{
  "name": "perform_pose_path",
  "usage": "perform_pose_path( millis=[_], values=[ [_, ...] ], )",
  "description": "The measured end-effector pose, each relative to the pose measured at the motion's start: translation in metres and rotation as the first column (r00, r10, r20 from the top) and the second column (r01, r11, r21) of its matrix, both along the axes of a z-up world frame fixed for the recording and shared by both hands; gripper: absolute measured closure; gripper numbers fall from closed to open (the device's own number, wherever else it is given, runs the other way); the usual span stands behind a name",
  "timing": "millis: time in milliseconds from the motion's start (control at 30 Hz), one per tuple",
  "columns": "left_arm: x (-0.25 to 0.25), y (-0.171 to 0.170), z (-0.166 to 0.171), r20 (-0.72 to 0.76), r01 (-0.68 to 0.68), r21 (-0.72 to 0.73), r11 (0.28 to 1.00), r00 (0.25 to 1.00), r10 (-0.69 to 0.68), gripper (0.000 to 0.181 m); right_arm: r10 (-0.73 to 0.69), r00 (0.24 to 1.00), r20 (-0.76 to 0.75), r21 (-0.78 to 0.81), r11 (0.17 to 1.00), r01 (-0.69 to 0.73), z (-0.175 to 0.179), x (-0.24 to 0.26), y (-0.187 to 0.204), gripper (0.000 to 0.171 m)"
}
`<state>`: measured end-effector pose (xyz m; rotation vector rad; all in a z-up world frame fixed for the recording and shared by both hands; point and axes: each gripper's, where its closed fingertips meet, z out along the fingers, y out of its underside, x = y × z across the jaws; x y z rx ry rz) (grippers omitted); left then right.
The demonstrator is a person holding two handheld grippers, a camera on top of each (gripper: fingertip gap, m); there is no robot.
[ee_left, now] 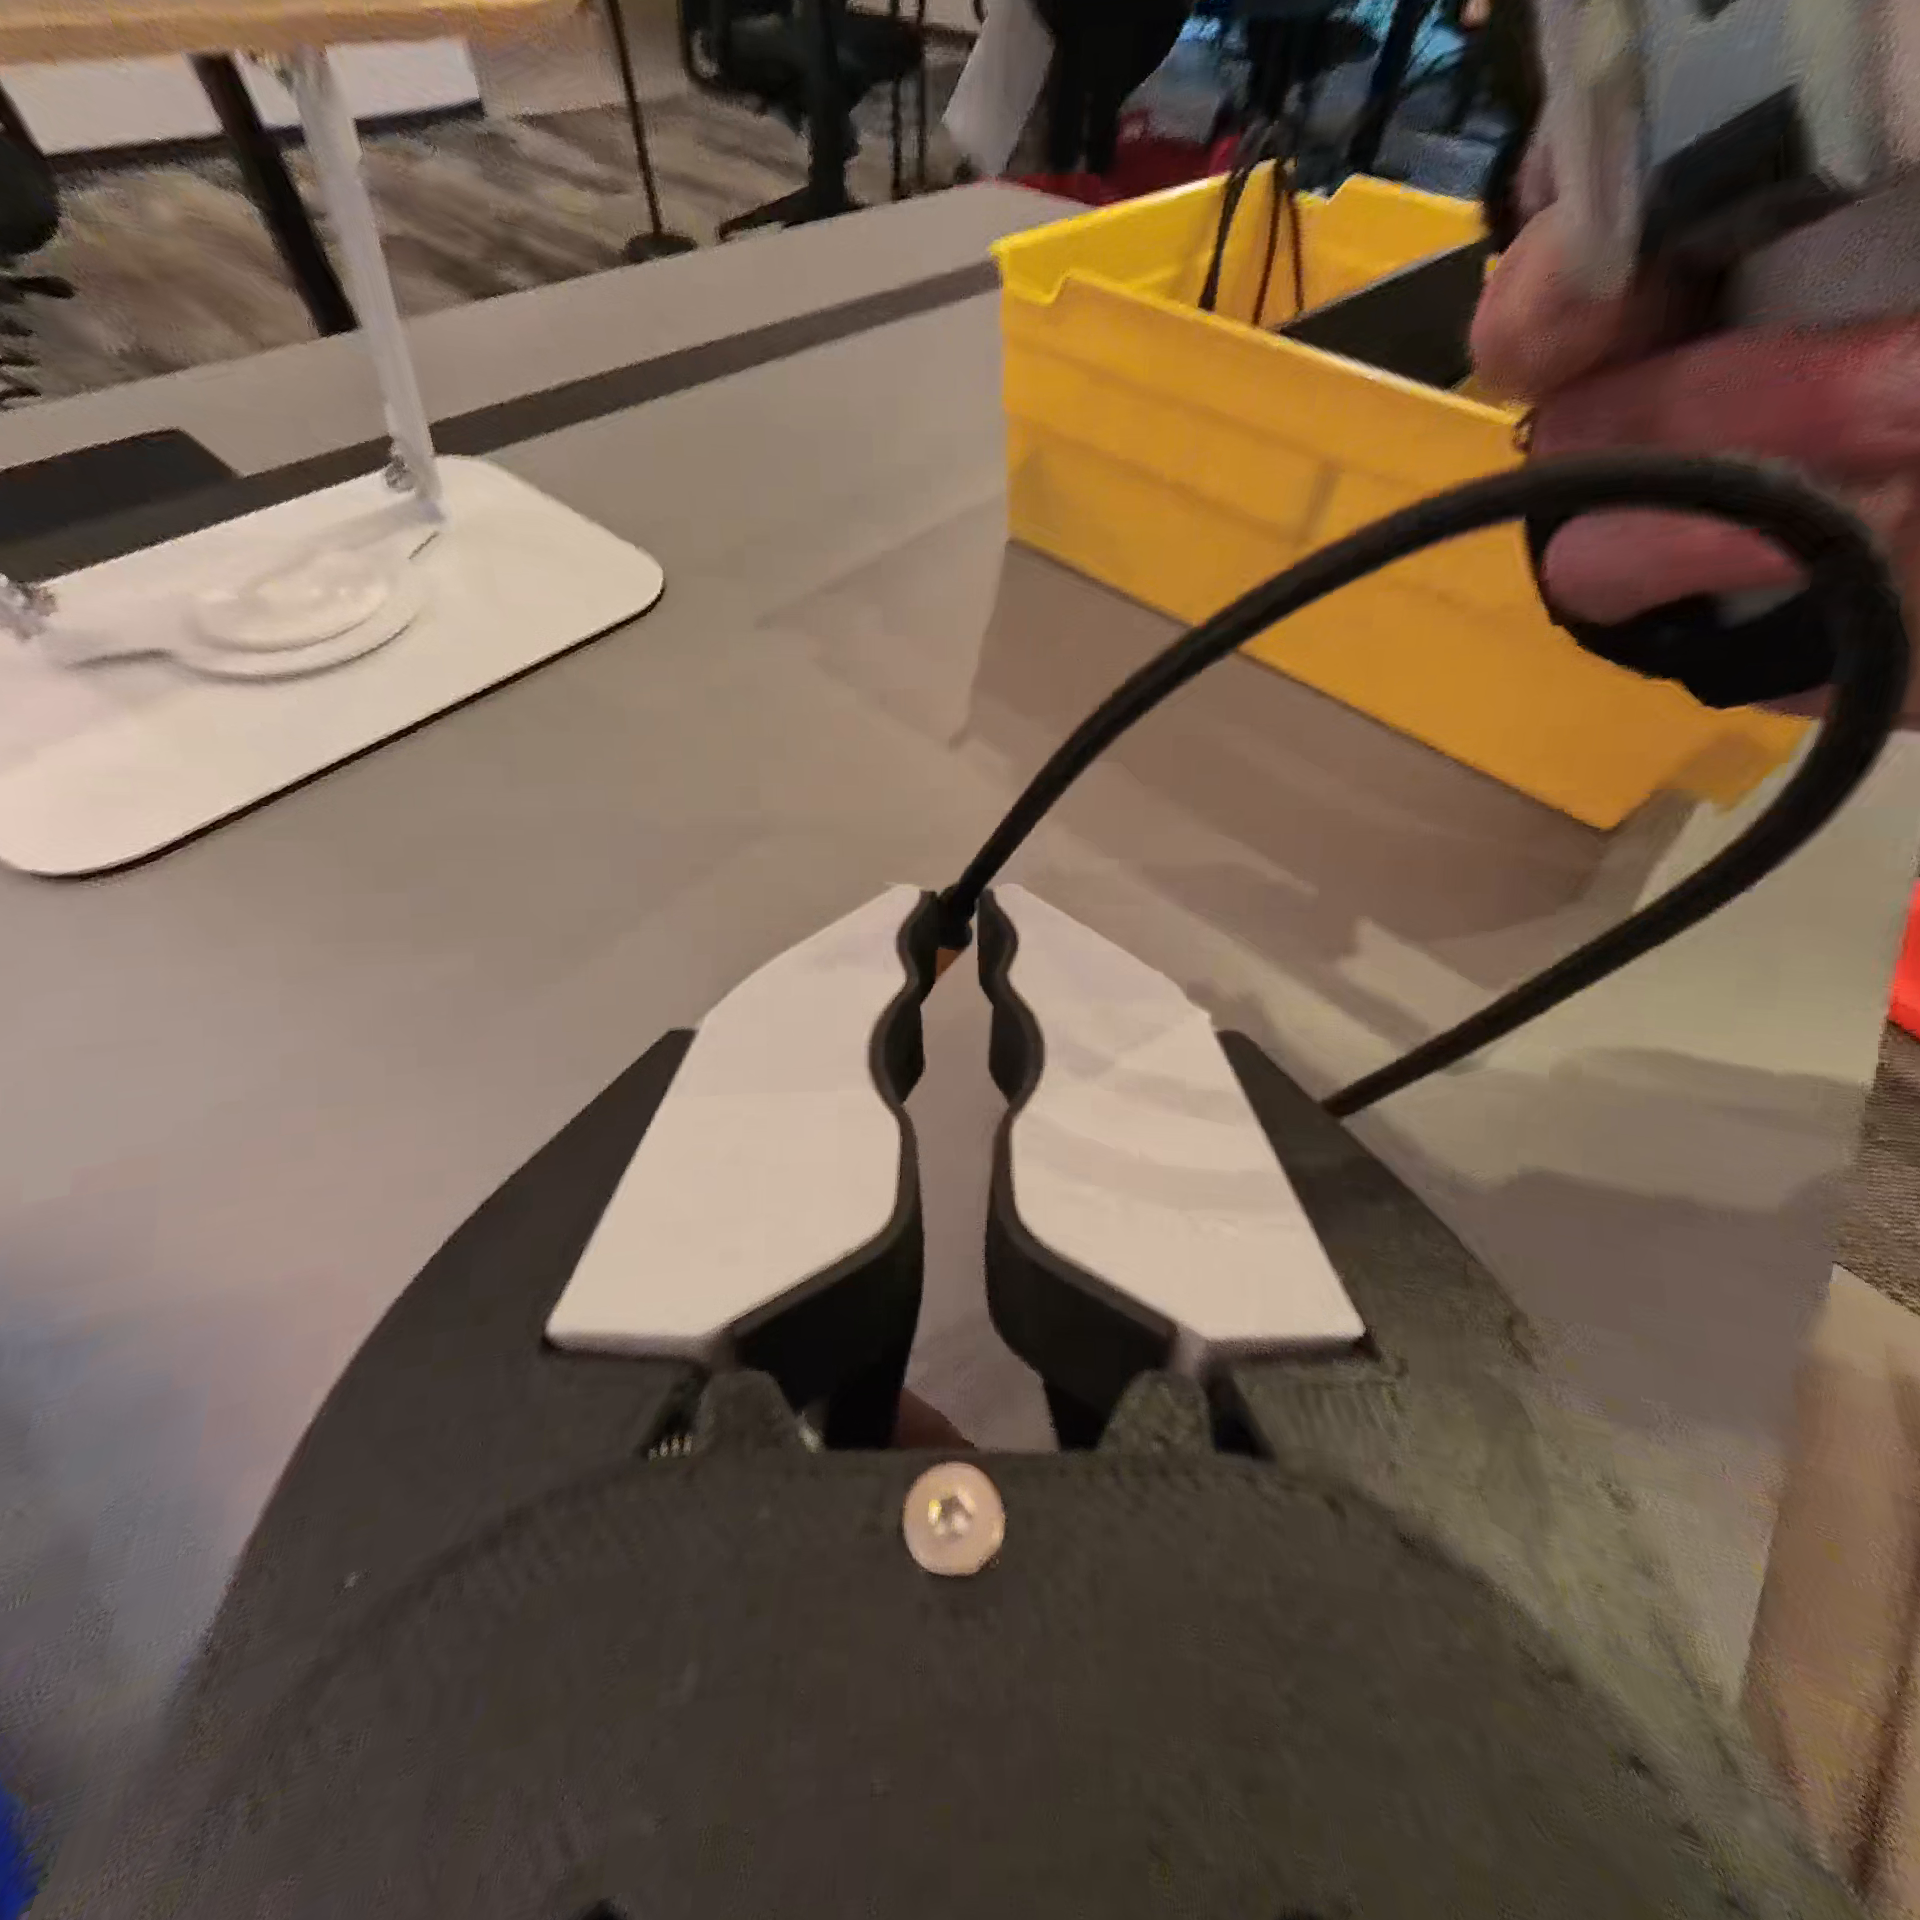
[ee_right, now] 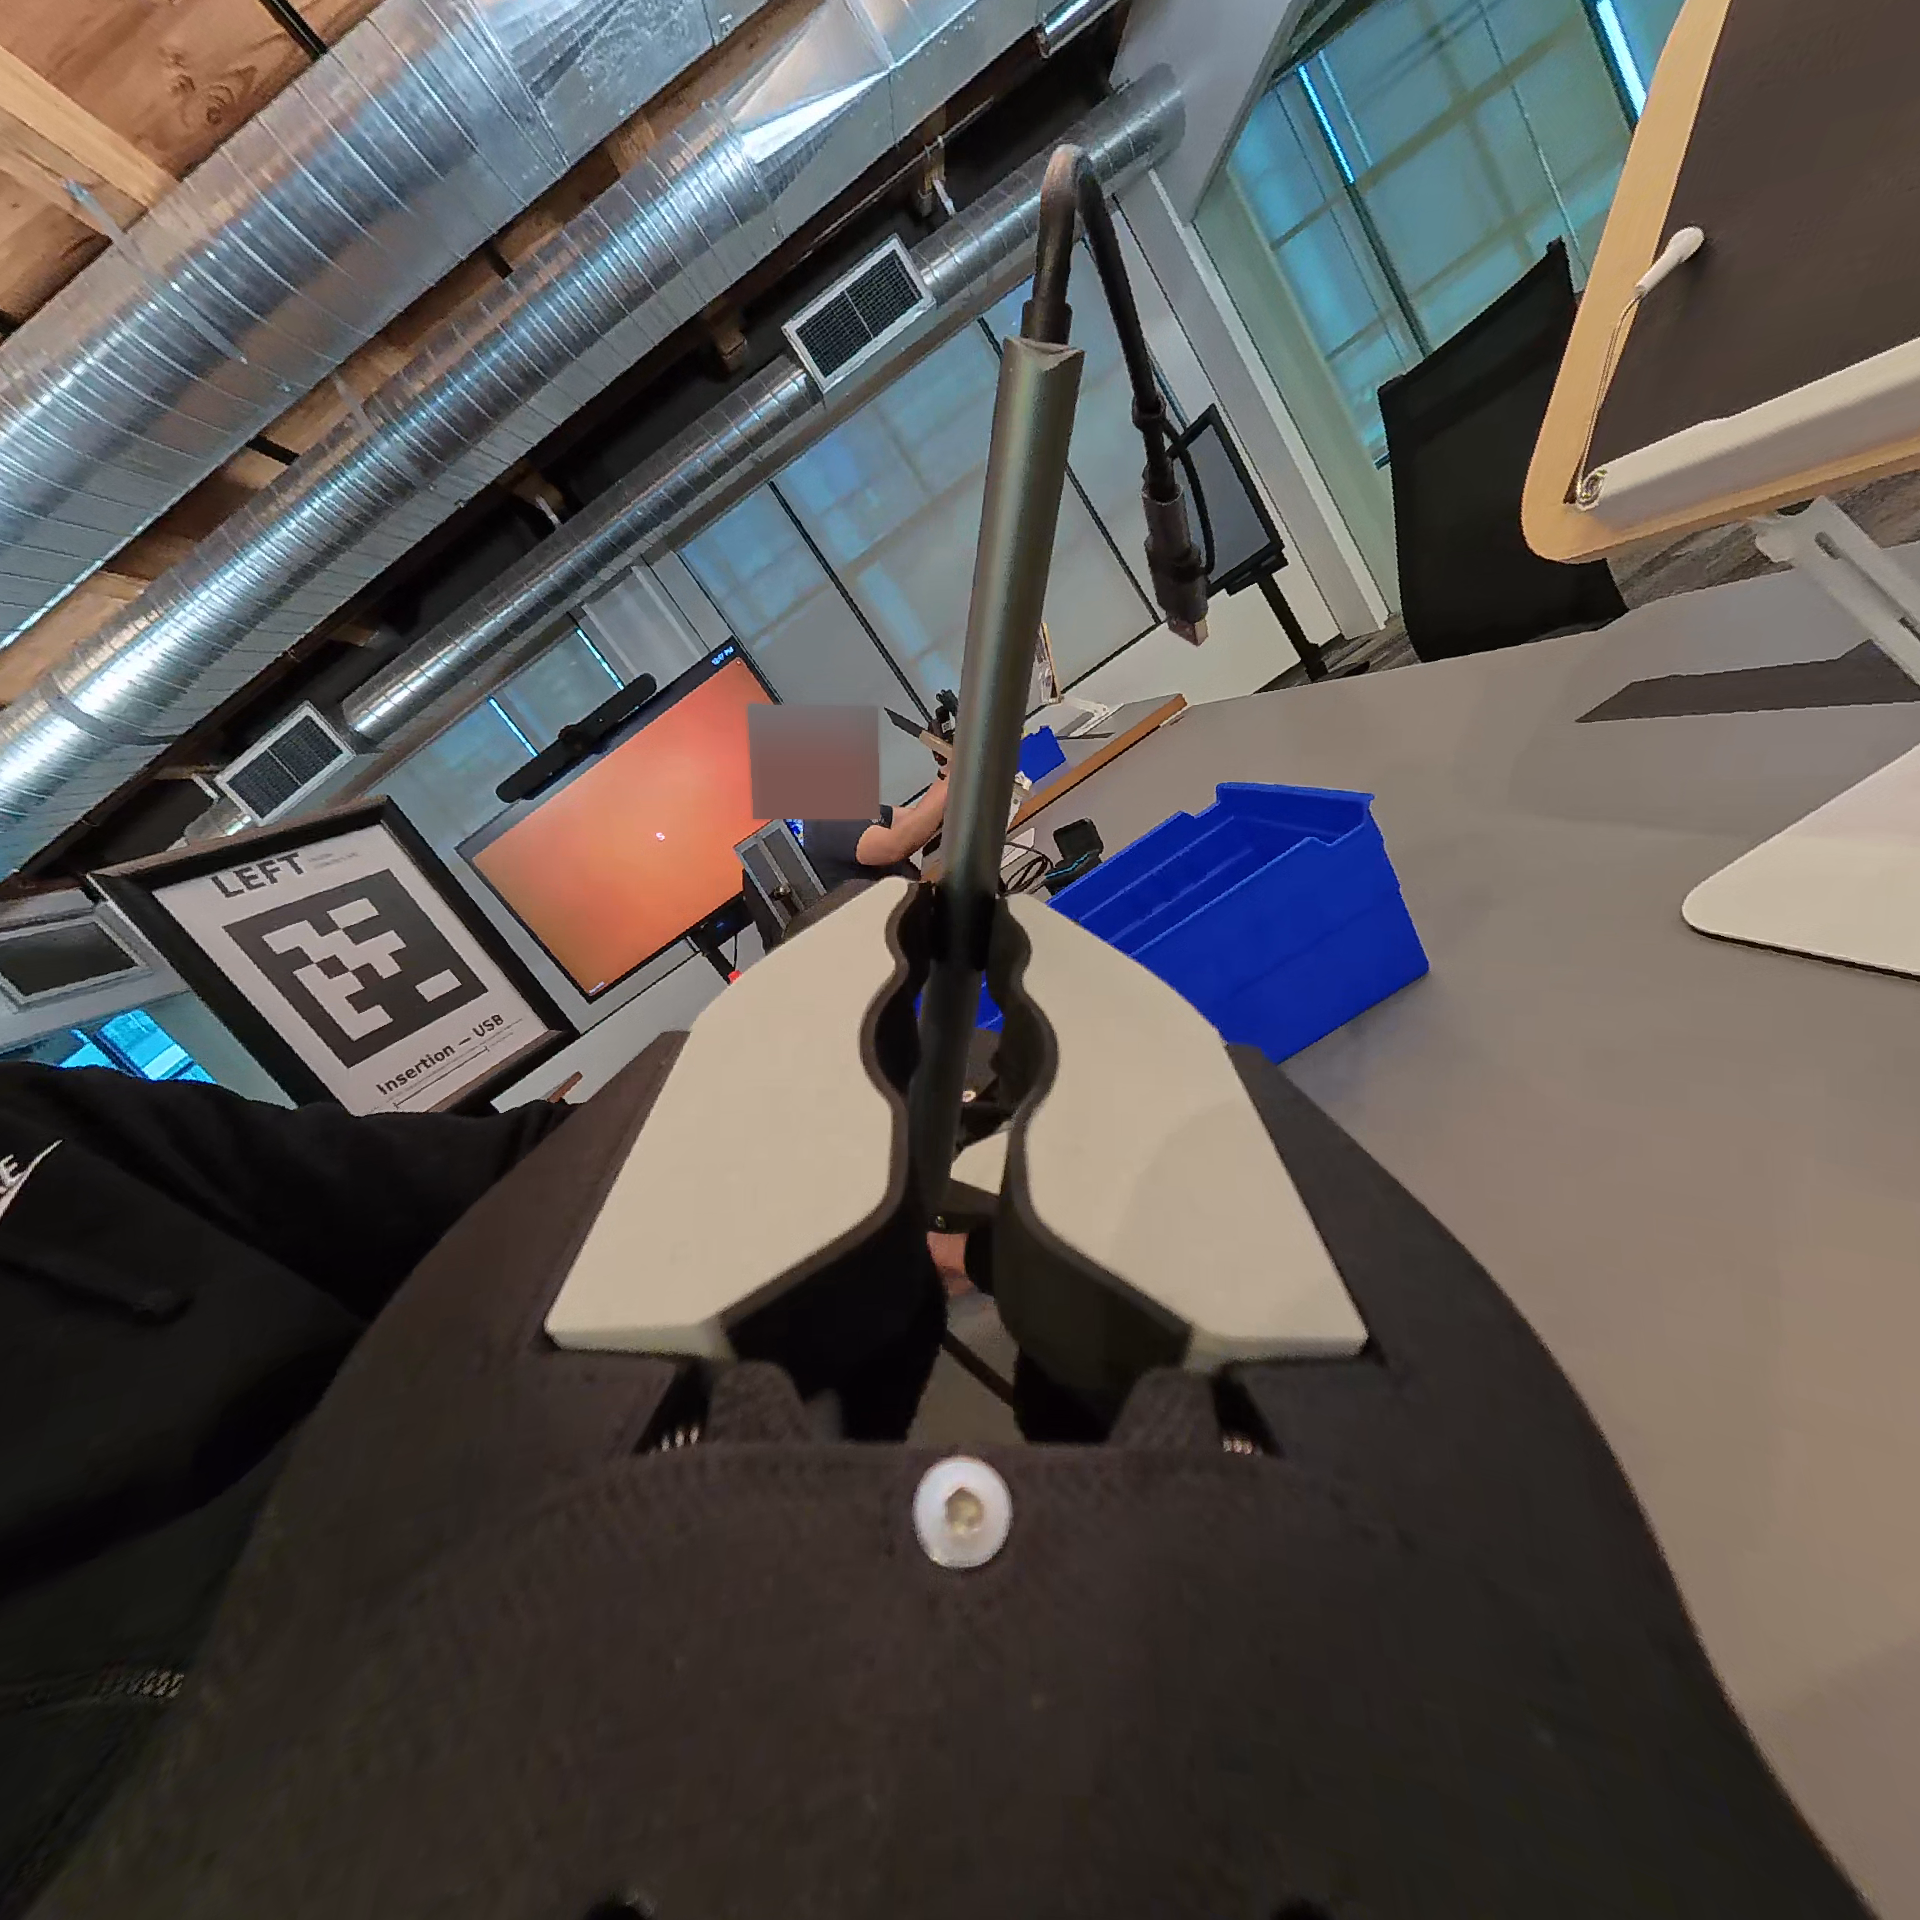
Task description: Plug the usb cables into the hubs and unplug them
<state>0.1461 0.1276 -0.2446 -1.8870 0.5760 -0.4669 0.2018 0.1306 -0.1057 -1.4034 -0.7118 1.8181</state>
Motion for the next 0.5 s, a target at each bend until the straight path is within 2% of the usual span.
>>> perform_pose_path(
  millis=[67, 133, 200, 333, 500],
  values=[
    [0.000, -0.002, 0.001, 0.011, -0.006, -0.022, 1.000, 1.000, 0.006, 0.169, 0.005, 1.000, 0.003, 0.000, 1.000, -0.005, -0.001, 0.000, 0.000, 0.161],
    [-0.005, -0.001, -0.002, -0.048, -0.034, -0.037, 0.999, 0.998, 0.032, 0.158, 0.006, 1.000, 0.002, 0.001, 1.000, -0.006, 0.000, 0.000, 0.000, 0.161],
    [-0.009, -0.001, 0.004, -0.063, -0.045, 0.002, 0.999, 0.997, 0.045, 0.159, 0.009, 1.000, 0.003, 0.005, 1.000, -0.009, 0.000, 0.000, -0.001, 0.161],
    [-0.015, 0.000, 0.004, -0.110, -0.061, -0.012, 0.998, 0.992, 0.059, 0.157, 0.008, 1.000, 0.002, 0.011, 1.000, -0.008, 0.001, 0.000, -0.001, 0.161],
    [-0.011, -0.003, -0.013, -0.263, 0.003, -0.095, 0.996, 0.964, -0.028, 0.158, 0.006, 1.000, 0.007, 0.017, 1.000, -0.006, 0.001, 0.000, -0.001, 0.161]
  ],
)
